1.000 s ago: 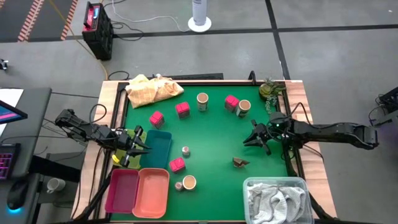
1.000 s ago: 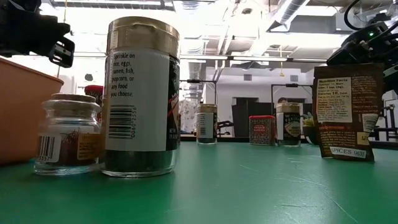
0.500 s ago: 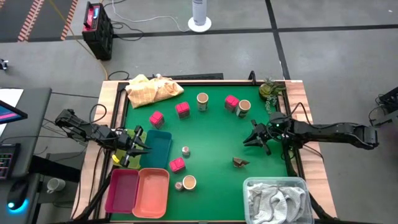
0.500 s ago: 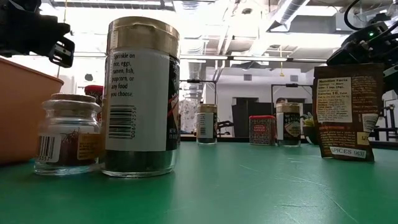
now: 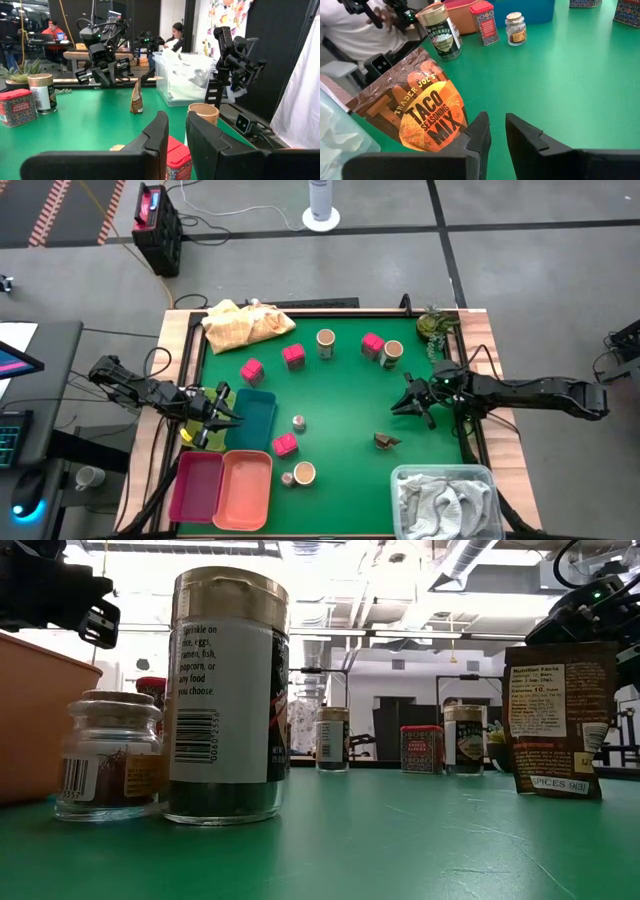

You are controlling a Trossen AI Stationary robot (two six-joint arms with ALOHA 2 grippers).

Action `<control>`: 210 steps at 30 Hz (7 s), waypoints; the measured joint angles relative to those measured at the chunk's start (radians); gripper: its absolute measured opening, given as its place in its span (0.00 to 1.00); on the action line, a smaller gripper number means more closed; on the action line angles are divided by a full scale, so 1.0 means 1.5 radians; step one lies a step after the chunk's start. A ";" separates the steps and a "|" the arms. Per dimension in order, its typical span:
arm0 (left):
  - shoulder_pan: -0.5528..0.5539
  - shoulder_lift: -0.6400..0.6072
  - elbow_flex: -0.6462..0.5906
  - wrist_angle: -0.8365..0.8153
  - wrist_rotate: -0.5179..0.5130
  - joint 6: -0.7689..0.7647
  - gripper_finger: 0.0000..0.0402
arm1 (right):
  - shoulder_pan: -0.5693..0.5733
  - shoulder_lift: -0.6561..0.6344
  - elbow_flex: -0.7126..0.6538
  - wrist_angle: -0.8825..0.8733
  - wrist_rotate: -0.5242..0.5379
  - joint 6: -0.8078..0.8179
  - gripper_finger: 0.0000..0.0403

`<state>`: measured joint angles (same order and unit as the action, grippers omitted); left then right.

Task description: Sort spices by type

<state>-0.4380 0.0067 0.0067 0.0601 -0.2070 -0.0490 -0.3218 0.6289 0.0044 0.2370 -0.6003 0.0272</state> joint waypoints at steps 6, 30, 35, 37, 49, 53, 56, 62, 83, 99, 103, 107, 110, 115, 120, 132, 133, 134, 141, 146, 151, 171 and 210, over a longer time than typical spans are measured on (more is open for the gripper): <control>0.000 0.000 0.000 0.000 0.000 0.000 0.15 | 0.000 0.000 0.000 0.000 0.000 0.000 0.23; 0.000 0.000 0.000 0.003 -0.018 -0.122 0.15 | 0.000 0.000 0.000 0.000 0.000 0.000 0.23; 0.000 0.000 0.000 0.005 -0.038 -0.144 0.15 | -0.004 0.000 0.000 0.000 0.011 -0.004 0.23; 0.000 0.000 0.000 0.005 -0.039 -0.157 0.15 | -0.005 0.000 0.000 0.000 0.014 -0.004 0.23; 0.000 0.000 0.001 0.010 -0.058 -0.165 0.15 | -0.002 0.000 0.000 0.057 0.053 0.095 0.23; 0.000 0.001 0.030 -0.014 -0.114 -0.196 0.15 | 0.016 0.000 0.000 0.133 0.054 0.141 0.23; 0.000 0.013 0.061 -0.048 -0.141 -0.186 0.16 | 0.029 0.000 0.003 0.197 0.071 0.141 0.23; 0.000 0.079 0.128 -0.112 -0.253 -0.194 0.24 | 0.049 -0.001 0.027 0.233 0.075 0.141 0.23; 0.163 0.331 0.384 -0.335 -0.330 -0.317 0.42 | 0.030 0.023 0.110 0.262 0.364 0.157 0.23; 0.436 0.590 0.490 -0.486 -0.104 -0.231 0.51 | 0.007 0.029 0.232 0.101 0.344 0.047 0.35; 0.493 0.657 0.520 -0.488 -0.050 -0.202 0.58 | 0.004 0.044 0.310 0.051 0.351 -0.004 0.54; 0.535 0.720 0.555 -0.502 0.013 -0.179 0.63 | -0.008 0.049 0.369 0.005 0.355 -0.029 0.69; 0.554 0.765 0.573 -0.531 0.017 -0.172 0.65 | -0.013 0.052 0.378 -0.015 0.356 -0.022 0.74; 0.582 0.816 0.588 -0.566 0.016 -0.177 0.66 | -0.012 0.061 0.375 -0.012 0.356 -0.019 0.75; 0.598 0.847 0.588 -0.565 0.036 -0.176 0.66 | -0.009 0.061 0.374 -0.021 0.356 -0.019 0.75; 0.599 0.874 0.588 -0.559 0.056 -0.137 0.66 | -0.007 0.061 0.374 -0.035 0.356 -0.018 0.75; 0.599 0.880 0.588 -0.562 0.056 -0.134 0.66 | -0.007 0.061 0.374 -0.035 0.356 -0.018 0.75; 0.599 0.885 0.588 -0.568 0.056 -0.131 0.66 | -0.005 0.061 0.374 -0.036 0.356 -0.018 0.75; 0.597 0.924 0.588 -0.587 0.063 -0.066 0.62 | 0.010 0.061 0.374 -0.033 0.356 -0.022 0.75; 0.596 0.926 0.591 -0.594 0.066 -0.045 0.51 | 0.014 0.061 0.374 -0.029 0.356 -0.024 0.75; 0.598 0.911 0.651 -0.668 0.065 -0.020 0.51 | 0.014 0.061 0.374 -0.029 0.356 -0.023 0.75; 0.274 0.843 0.820 -0.846 0.139 0.009 0.51 | -0.010 0.061 0.375 -0.080 0.356 -0.011 0.75; 0.027 0.847 0.625 -0.702 0.033 -0.256 0.70 | -0.008 0.061 0.375 -0.081 0.355 0.012 0.75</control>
<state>-0.3977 1.2778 0.9443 -0.9934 -0.1570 -0.4335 -0.3336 0.7208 0.5671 0.1162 -0.0673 0.0448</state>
